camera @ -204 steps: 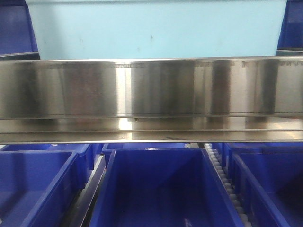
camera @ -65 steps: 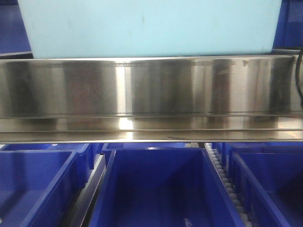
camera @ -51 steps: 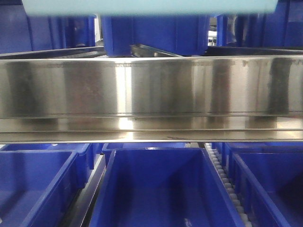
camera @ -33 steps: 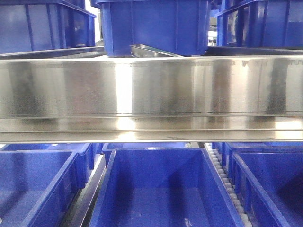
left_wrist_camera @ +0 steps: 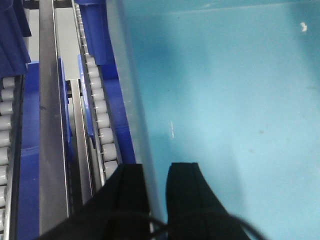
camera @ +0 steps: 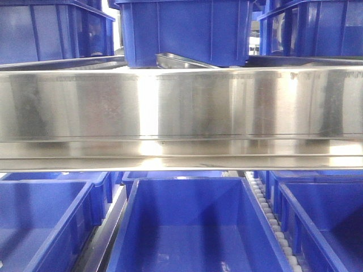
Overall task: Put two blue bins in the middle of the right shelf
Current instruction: 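Hold the bin with both grippers and back the base away from the shelf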
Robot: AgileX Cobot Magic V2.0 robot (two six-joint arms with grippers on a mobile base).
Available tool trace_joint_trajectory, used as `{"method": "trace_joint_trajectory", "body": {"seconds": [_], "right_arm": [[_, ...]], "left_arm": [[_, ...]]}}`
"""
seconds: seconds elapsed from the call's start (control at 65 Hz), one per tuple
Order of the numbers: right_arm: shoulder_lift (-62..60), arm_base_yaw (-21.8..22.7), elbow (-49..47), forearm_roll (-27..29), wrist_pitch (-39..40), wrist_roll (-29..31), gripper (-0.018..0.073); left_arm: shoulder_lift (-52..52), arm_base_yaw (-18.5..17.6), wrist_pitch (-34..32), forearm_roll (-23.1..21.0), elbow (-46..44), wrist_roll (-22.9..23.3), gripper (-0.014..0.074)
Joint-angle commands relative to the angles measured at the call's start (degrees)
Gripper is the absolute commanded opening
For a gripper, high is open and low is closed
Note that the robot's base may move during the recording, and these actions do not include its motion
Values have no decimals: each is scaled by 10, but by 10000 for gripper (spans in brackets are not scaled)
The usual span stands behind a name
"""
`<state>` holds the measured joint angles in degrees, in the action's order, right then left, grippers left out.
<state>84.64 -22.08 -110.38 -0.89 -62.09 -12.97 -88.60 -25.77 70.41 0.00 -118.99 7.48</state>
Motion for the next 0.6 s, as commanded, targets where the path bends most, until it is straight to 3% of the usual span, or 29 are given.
{"method": "trace_joint_trajectory", "body": {"seconds": [0.0, 0.584], "right_arm": [[-10, 3, -9, -11, 27, 6, -153], [-10, 3, -9, -11, 27, 6, -153]], "left_arm": [[10, -3, -10, -12, -6, -8, -111], [10, -3, -10, -8, -6, -8, -111]]}}
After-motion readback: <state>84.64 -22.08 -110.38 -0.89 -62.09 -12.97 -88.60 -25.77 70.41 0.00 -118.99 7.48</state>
